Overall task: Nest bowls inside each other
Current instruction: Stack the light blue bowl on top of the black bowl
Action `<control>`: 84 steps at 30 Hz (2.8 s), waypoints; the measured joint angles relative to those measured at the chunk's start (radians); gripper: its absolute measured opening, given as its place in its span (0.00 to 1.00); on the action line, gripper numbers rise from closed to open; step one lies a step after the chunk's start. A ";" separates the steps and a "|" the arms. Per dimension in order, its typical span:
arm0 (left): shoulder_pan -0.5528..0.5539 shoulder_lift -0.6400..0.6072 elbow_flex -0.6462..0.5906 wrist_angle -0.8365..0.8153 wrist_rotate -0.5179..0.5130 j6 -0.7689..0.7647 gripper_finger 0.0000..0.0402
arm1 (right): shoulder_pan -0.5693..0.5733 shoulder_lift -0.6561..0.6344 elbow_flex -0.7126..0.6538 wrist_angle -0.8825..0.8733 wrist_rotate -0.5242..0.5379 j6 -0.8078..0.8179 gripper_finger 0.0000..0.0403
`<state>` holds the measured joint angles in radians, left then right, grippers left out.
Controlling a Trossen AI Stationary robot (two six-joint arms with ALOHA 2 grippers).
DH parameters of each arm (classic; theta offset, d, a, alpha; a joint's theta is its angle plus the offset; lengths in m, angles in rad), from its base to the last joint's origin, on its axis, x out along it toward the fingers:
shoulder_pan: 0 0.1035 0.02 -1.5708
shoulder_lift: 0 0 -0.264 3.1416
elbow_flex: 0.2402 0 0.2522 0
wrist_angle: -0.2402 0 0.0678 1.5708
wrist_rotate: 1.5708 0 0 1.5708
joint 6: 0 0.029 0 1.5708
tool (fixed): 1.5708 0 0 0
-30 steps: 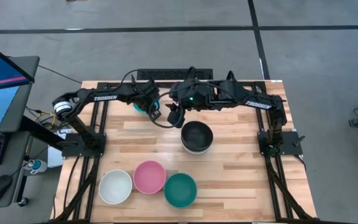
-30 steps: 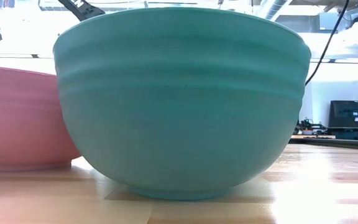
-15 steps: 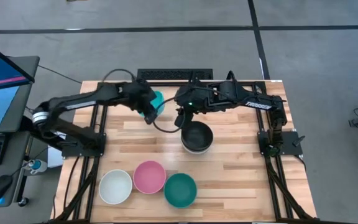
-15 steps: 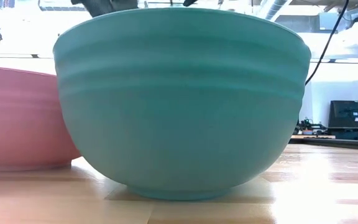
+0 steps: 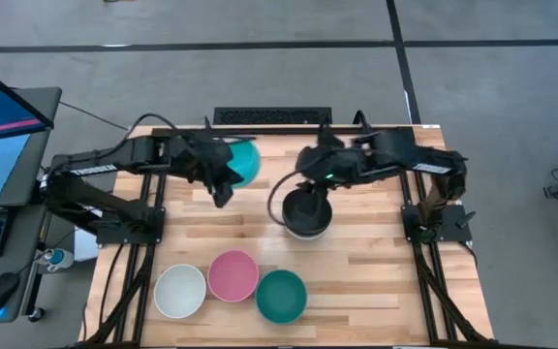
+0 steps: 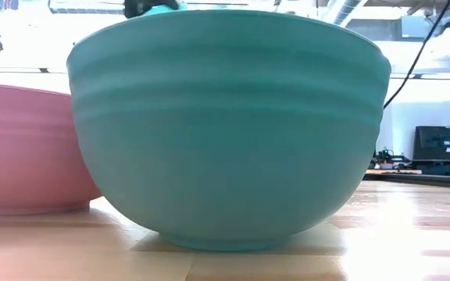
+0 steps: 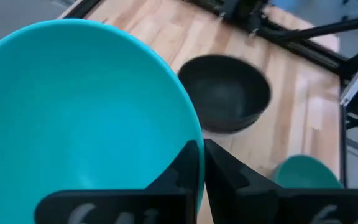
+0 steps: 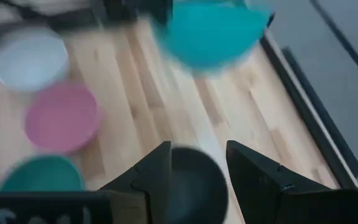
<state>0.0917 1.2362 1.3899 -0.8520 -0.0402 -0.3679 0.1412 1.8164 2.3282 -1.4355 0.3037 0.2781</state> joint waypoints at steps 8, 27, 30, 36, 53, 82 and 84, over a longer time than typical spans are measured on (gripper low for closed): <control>-0.067 0.175 0.145 0.110 0.010 0.013 0.00 | 0.080 -0.131 -0.035 -0.052 0.042 0.095 0.44; -0.116 0.520 0.565 -0.007 0.112 -0.011 0.00 | 0.395 -0.851 -1.125 0.450 0.303 0.507 0.44; -0.138 0.557 0.565 -0.006 0.116 -0.022 0.00 | 0.425 -0.951 -1.282 0.567 0.303 0.526 0.44; -0.172 0.612 0.566 -0.006 0.105 -0.086 0.00 | 0.441 -1.068 -1.474 0.678 0.303 0.594 0.44; -0.161 0.760 0.565 0.061 0.066 -0.053 0.09 | 0.441 -1.097 -1.536 0.741 0.303 0.606 0.44; -0.181 0.856 0.566 0.029 0.037 -0.074 0.04 | 0.440 -1.095 -1.536 0.749 0.299 0.605 0.44; -0.180 0.856 0.566 0.039 0.034 -0.073 0.02 | 0.440 -1.093 -1.536 0.749 0.299 0.605 0.44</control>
<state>-0.0879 2.0918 1.9564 -0.8130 -0.0065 -0.4409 0.5808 0.7231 0.7923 -0.6863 0.6029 0.8829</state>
